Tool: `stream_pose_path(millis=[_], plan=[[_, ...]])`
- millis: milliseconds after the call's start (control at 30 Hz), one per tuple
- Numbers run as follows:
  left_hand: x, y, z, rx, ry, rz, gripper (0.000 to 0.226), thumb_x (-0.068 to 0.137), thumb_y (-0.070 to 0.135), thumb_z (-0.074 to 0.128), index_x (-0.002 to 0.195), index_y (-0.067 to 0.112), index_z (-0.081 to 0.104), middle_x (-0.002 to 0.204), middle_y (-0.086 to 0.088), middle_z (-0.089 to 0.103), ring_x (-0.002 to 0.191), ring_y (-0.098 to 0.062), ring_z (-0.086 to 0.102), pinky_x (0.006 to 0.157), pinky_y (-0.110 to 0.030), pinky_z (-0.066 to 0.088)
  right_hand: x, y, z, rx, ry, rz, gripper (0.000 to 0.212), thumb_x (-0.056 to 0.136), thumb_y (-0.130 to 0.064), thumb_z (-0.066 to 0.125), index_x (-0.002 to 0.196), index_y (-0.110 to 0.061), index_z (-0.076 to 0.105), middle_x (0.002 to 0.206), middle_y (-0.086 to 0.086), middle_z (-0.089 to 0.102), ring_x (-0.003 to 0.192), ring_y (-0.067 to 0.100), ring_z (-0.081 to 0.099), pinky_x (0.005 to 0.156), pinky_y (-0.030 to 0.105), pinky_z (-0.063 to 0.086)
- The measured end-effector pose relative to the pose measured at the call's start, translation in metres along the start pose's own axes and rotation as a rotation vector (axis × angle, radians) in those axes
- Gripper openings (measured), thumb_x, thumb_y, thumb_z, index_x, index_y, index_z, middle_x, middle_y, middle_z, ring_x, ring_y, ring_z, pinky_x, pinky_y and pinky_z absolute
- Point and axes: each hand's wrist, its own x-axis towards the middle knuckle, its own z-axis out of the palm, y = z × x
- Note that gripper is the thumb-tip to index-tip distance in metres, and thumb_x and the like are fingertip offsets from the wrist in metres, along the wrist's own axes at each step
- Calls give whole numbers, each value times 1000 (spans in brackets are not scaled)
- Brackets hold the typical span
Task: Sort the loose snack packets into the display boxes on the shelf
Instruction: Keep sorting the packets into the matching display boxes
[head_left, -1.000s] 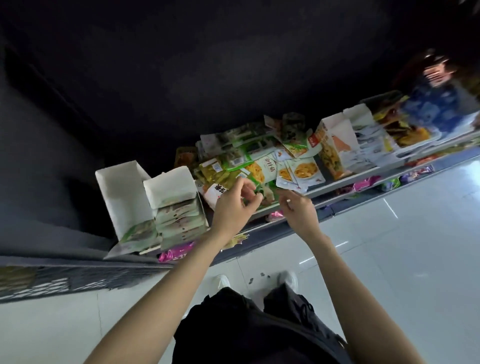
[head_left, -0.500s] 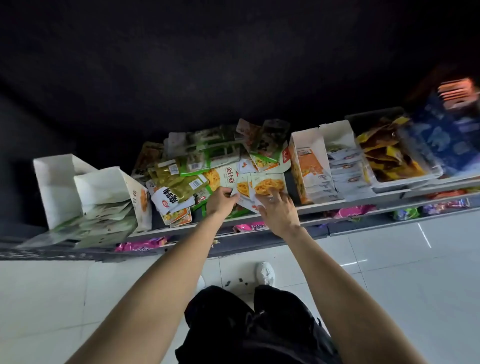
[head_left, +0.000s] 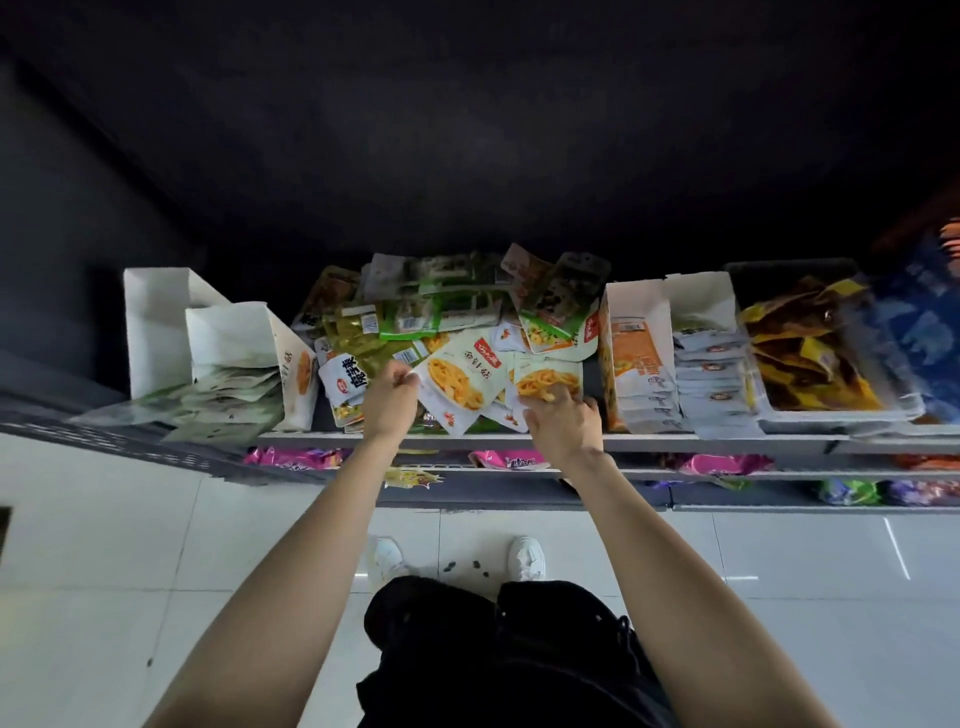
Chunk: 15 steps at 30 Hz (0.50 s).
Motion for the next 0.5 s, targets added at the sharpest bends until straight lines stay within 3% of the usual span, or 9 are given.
stream_pose_path(millis=[67, 167, 267, 300, 367, 433, 500], plan=[[2, -1, -10, -137, -20, -83, 18, 100, 20, 39, 111, 8, 48, 111, -14, 57, 92, -26, 57, 86, -46, 52, 1, -1, -6, 4, -28, 13, 38, 101, -40, 31, 137, -41, 43, 141, 10, 41, 119, 33, 50, 106, 45, 32], [-3, 0, -20, -60, -50, -21, 29, 101, 20, 38, 124, 4, 47, 117, -18, 58, 95, -32, 60, 83, -44, 51, -4, -7, -14, 278, 30, 87, 45, 99, -42, 37, 143, -34, 34, 142, 11, 41, 129, 36, 38, 109, 49, 27], [-25, 9, -40, 64, -8, 213, 33, 101, 21, 39, 127, 6, 52, 90, -8, 62, 77, -22, 58, 70, -34, 46, -11, -14, -24, 887, 210, 147, 69, 89, -48, 56, 146, -24, 25, 142, 11, 40, 131, 34, 36, 108, 52, 31], [-33, 11, -48, 84, -14, 296, 31, 101, 22, 39, 125, 8, 54, 80, -5, 61, 68, -18, 55, 63, -32, 44, -16, -18, -29, 1024, 224, 122, 81, 81, -53, 63, 146, -26, 22, 142, 10, 39, 130, 32, 38, 107, 53, 34], [-52, 15, -69, 79, -49, 439, 25, 101, 22, 39, 118, 14, 56, 79, -4, 63, 69, -17, 57, 60, -32, 45, -23, -24, -42, 1110, 160, 62, 98, 67, -59, 73, 144, -32, 18, 139, 4, 41, 126, 26, 43, 102, 50, 43], [-64, 12, -91, 44, -83, 522, 19, 100, 19, 41, 111, 20, 56, 80, 3, 62, 69, -5, 57, 59, -24, 45, -29, -29, -55, 1170, 0, -27, 84, 72, -39, 80, 139, -24, 31, 126, -1, 54, 112, 14, 56, 93, 36, 52], [-68, 6, -112, -1, -62, 544, 15, 99, 18, 42, 107, 23, 55, 83, 7, 61, 74, -1, 58, 59, -15, 45, -35, -39, -64, 1222, -148, -122, 48, 80, -18, 74, 123, -15, 53, 114, -3, 65, 102, 8, 64, 90, 30, 54]])
